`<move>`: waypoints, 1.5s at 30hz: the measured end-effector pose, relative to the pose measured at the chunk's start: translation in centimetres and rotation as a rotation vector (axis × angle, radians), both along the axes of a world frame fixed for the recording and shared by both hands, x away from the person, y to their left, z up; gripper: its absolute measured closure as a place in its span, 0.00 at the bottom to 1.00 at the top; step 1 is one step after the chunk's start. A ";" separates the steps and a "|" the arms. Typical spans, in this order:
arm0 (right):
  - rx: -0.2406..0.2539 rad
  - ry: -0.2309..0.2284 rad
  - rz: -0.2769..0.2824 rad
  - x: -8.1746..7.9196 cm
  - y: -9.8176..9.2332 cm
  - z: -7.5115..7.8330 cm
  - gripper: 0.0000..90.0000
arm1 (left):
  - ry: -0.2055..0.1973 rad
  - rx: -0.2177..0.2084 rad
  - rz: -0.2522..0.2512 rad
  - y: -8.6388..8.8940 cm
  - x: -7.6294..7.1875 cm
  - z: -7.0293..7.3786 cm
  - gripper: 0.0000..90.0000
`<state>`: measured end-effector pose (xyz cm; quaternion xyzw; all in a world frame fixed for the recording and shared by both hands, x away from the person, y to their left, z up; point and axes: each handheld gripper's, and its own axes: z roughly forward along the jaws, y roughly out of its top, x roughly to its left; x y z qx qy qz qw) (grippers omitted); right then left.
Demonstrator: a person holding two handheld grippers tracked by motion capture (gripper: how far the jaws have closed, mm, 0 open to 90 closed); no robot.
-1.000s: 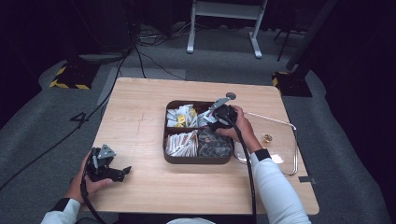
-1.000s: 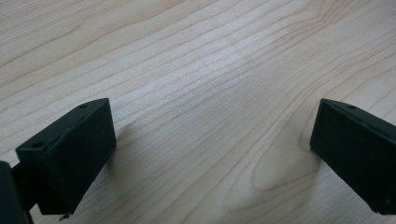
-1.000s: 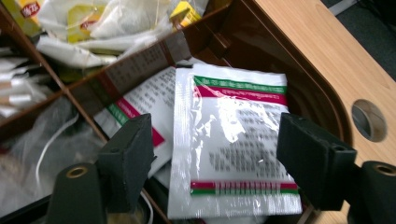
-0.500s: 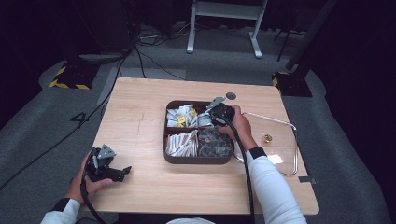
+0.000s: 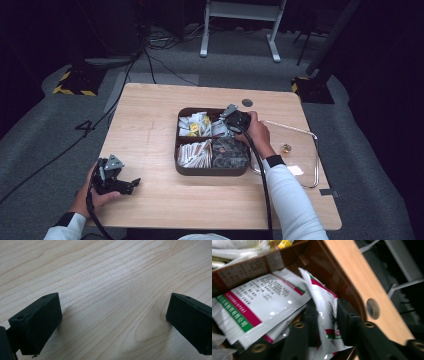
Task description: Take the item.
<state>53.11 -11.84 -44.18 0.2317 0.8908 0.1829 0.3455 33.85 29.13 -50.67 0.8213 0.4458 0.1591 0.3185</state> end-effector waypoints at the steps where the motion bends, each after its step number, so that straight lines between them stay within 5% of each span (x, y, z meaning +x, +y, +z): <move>1: -0.005 -0.013 0.004 0.0 0.1 0.1 0.89 | 0.000 0.000 0.000 0.0 0.0 0.0 0.01; 4: -0.024 -0.026 0.013 -0.1 0.3 0.1 0.96 | 0.001 -0.001 0.001 0.0 0.0 0.0 0.01; 13: 0.050 -0.031 0.045 -0.7 -0.9 1.6 0.99 | 0.000 0.000 0.000 0.0 0.0 0.0 0.01; 25: 0.234 -0.030 0.097 -2.9 -2.7 4.2 1.00 | 0.002 -0.001 0.001 0.0 0.0 0.0 0.01; 45: 0.431 -0.014 0.172 -6.7 -5.8 5.2 1.00 | 0.001 -0.002 0.002 0.0 0.0 0.0 0.01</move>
